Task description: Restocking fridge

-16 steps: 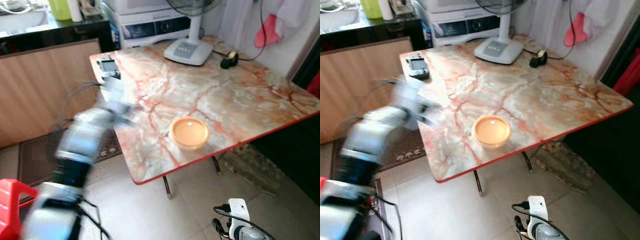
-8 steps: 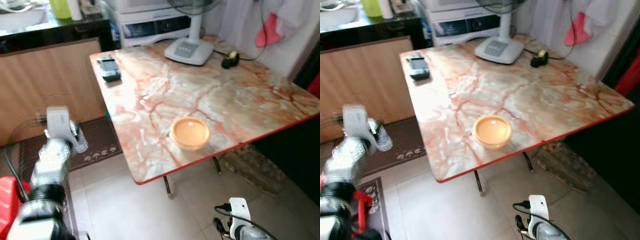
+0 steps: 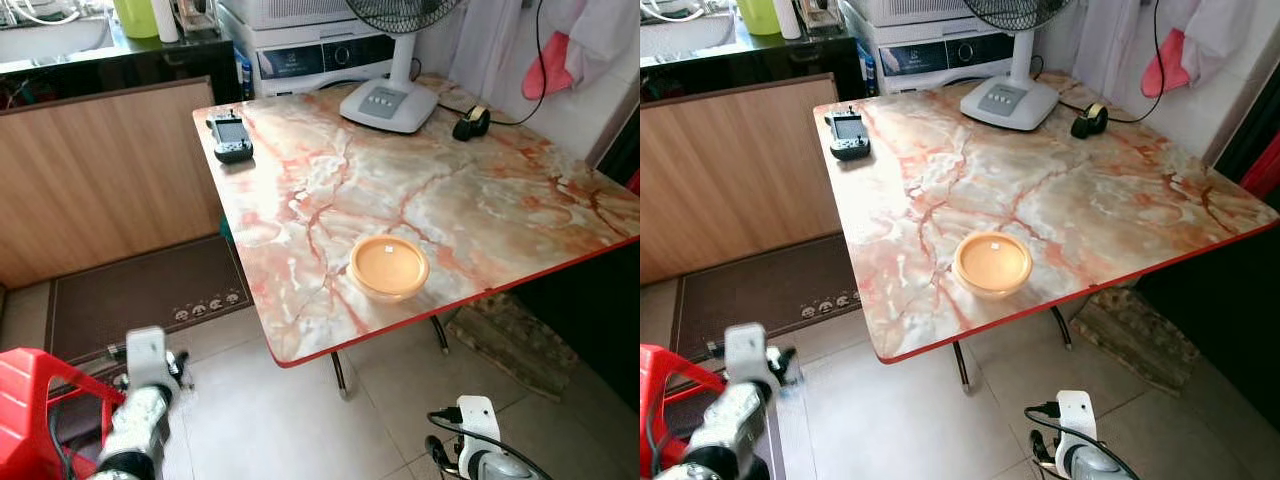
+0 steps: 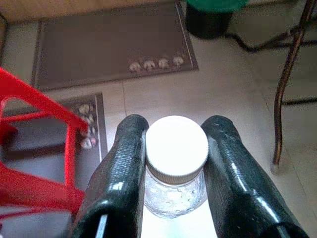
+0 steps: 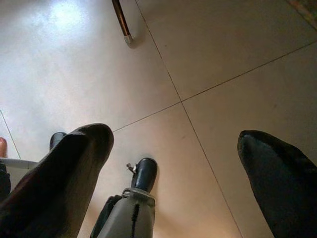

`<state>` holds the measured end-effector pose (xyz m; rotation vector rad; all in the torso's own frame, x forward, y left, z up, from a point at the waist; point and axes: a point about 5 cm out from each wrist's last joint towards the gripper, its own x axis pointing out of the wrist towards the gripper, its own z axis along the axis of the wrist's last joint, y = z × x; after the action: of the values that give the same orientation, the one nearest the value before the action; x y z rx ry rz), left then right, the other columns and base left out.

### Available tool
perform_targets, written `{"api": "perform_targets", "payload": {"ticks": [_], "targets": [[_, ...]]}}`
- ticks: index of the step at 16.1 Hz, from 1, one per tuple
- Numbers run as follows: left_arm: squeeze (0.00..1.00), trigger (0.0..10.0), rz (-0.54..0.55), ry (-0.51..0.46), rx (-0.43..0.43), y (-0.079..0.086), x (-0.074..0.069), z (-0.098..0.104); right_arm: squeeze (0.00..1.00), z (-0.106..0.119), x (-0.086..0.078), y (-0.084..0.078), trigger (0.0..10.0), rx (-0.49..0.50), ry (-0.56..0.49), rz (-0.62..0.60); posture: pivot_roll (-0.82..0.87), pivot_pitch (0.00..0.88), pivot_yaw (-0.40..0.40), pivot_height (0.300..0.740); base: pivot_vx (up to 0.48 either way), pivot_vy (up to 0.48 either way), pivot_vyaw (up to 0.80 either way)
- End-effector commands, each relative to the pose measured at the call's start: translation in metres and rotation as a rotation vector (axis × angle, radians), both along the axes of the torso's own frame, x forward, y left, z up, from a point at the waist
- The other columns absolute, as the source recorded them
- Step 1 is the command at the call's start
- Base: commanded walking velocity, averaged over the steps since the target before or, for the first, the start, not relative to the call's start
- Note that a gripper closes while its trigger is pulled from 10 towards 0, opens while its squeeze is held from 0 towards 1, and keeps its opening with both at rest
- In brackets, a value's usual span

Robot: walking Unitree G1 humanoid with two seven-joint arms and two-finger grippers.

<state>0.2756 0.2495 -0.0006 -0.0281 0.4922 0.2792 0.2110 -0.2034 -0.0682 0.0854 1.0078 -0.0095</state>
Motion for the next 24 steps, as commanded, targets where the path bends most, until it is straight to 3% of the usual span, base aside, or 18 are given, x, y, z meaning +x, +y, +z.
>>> {"api": "perform_targets", "payload": {"ticks": [1,3,8,14,22,24], "targets": [[0.0,10.0,-0.026,0.047,-0.001,-0.007,-0.01,-0.013,0.0,-0.002,-0.003,-0.001,10.0,-0.003,0.01,-0.013,0.16,0.0,-0.032,0.74,0.0,0.0,0.0],[0.0,10.0,-0.077,0.173,0.001,-0.02,-0.028,-0.034,0.0,-0.001,-0.002,-0.001,10.0,0.002,0.001,-0.032,0.16,0.0,-0.036,0.74,0.0,0.0,0.0],[0.0,10.0,-0.154,0.312,0.016,-0.031,-0.055,-0.057,0.0,0.0,-0.001,-0.003,10.0,-0.004,0.0,-0.036,0.16,0.0,-0.042,0.74,0.0,0.0,0.0],[0.0,10.0,-0.134,0.362,-0.012,-0.037,-0.069,-0.067,0.0,-0.001,-0.002,-0.004,10.0,-0.015,0.022,-0.031,0.15,0.001,-0.046,0.74,0.0,0.0,-0.23],[0.0,10.0,-0.149,0.383,-0.008,-0.038,-0.067,-0.066,0.0,-0.001,-0.002,-0.003,10.0,-0.016,0.028,-0.013,0.15,0.0,-0.047,0.74,0.0,0.0,-0.79],[0.0,10.0,-0.148,0.388,-0.015,-0.038,-0.068,-0.067,0.0,-0.001,-0.002,-0.003,10.0,-0.016,0.025,0.002,0.15,0.0,-0.044,0.74,0.0,0.0,0.0]]}}
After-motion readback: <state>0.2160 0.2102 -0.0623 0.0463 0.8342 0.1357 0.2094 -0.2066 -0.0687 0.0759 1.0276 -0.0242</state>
